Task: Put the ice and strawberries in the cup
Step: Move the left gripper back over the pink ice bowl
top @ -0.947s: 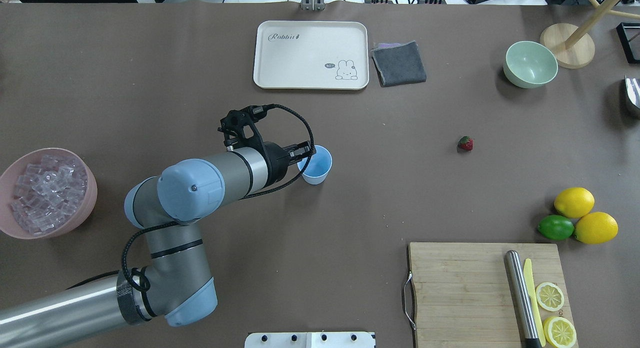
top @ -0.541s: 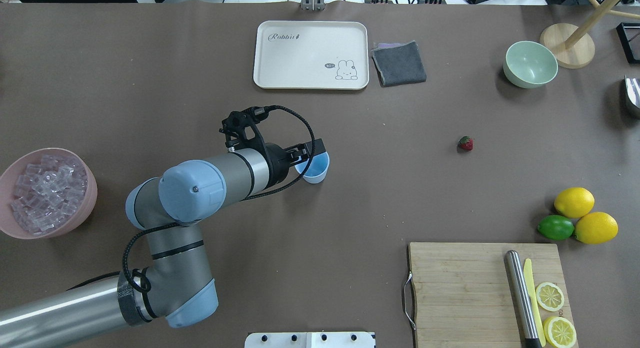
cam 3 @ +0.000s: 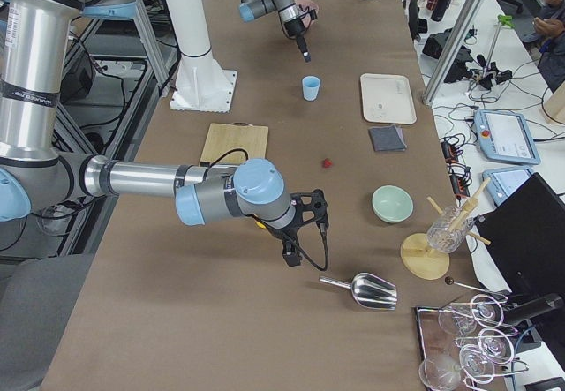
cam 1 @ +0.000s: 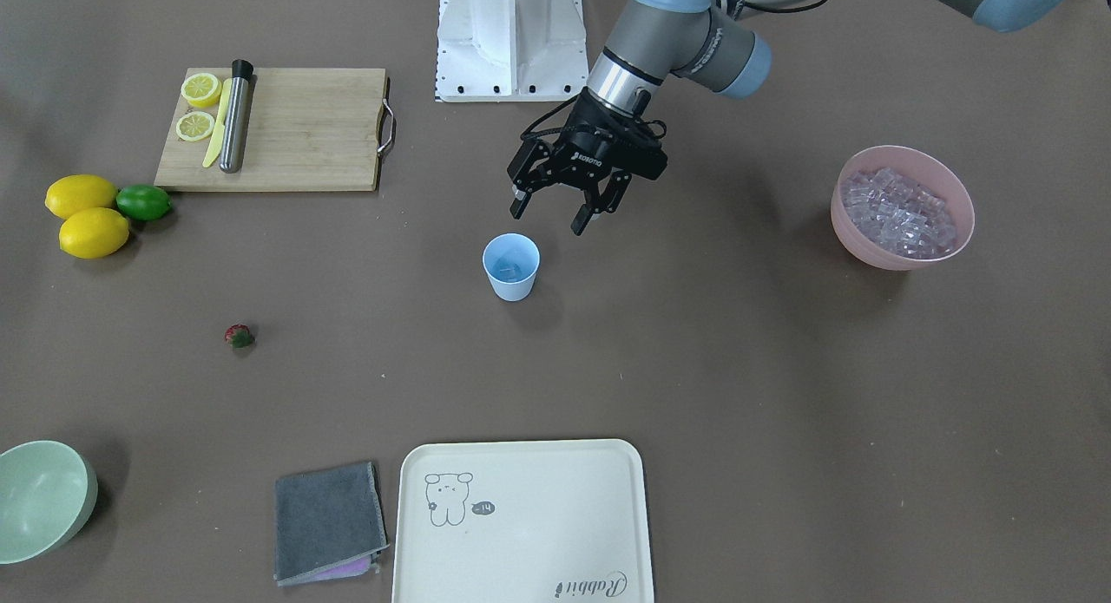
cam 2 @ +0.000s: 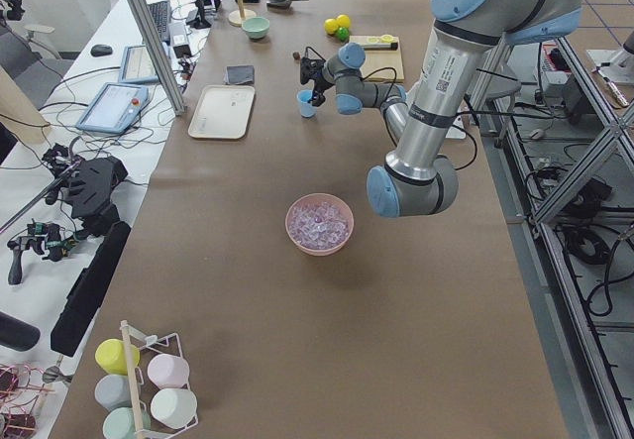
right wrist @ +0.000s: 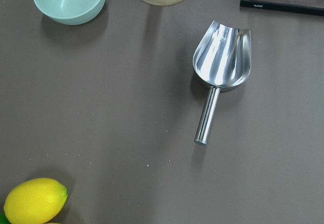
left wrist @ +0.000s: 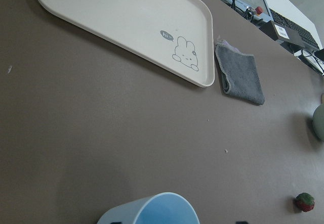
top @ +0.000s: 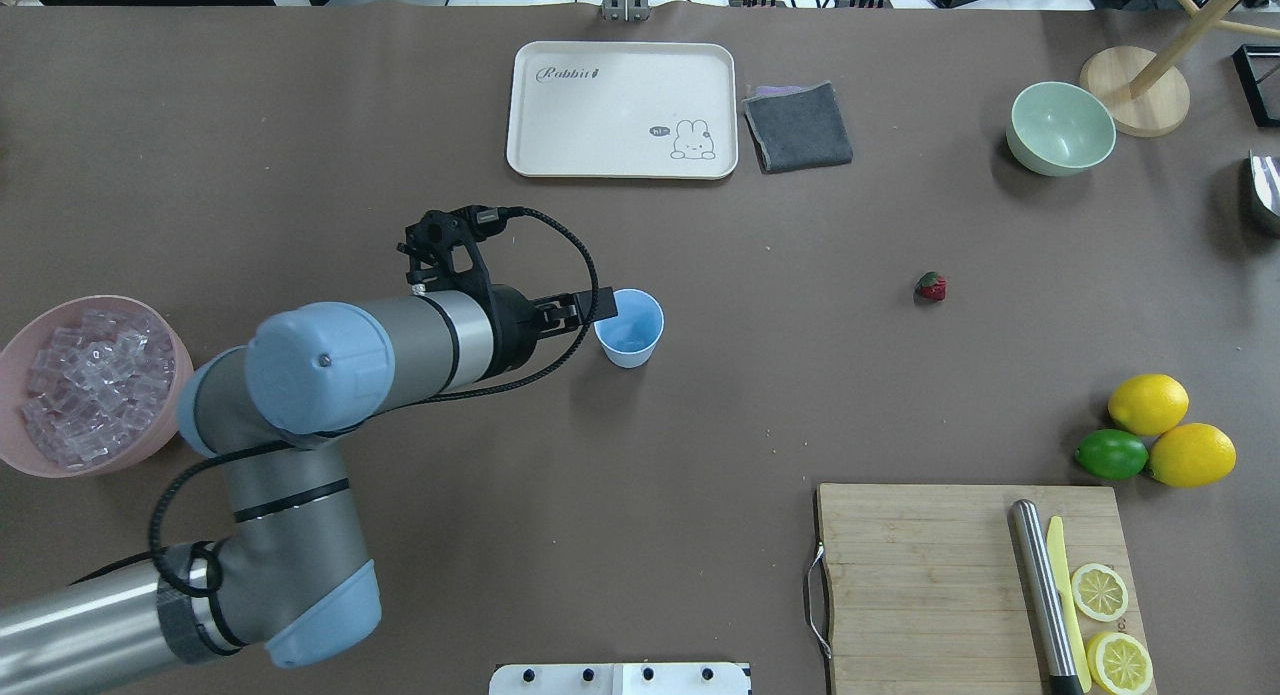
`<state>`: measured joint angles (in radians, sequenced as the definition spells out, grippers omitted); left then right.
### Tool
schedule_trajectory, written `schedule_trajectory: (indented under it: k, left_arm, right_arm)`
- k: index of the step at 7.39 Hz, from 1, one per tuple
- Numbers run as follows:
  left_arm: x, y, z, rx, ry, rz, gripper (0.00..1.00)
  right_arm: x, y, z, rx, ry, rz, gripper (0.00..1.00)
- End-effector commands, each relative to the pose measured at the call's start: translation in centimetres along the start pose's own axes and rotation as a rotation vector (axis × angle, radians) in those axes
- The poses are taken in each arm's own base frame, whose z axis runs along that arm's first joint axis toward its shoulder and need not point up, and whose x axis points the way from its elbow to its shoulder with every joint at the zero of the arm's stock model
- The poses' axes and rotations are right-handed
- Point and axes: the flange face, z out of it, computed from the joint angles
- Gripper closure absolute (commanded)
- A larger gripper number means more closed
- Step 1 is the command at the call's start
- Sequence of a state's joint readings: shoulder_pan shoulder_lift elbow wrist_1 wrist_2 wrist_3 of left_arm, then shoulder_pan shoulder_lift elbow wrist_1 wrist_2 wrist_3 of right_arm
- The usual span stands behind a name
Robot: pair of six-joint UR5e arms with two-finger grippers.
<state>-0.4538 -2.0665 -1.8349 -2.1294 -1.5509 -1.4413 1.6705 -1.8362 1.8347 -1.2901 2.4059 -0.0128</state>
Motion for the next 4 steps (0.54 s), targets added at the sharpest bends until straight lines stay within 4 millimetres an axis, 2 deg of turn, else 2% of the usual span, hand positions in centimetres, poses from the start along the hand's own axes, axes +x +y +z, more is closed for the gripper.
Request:
schedule_trajectory:
  k: [1,2,3,4]
  left_arm:
    - [-1.9,-4.2,-4.9,-0.126,-0.152,0.082,0.02]
    - [-5.3,-5.5,-6.1,-0.153,-0.234,0.175,0.01]
    - [-10.2,-6.0,-8.0,-0.175,-0.304,0.305,0.01]
    - [-15.0,-7.6,-10.4,-0.181,-0.366,0.4,0.01]
  right_arm:
    - [0.0,0.0,0.0,0.0,0.001,0.001,0.0]
    - [0.1,0.0,0.0,-0.001,0.001,0.002,0.0]
    - [0.0,0.0,0.0,0.0,0.001,0.001,0.0]
    - [0.0,0.0,0.1,-0.003,0.0,0.001,0.0]
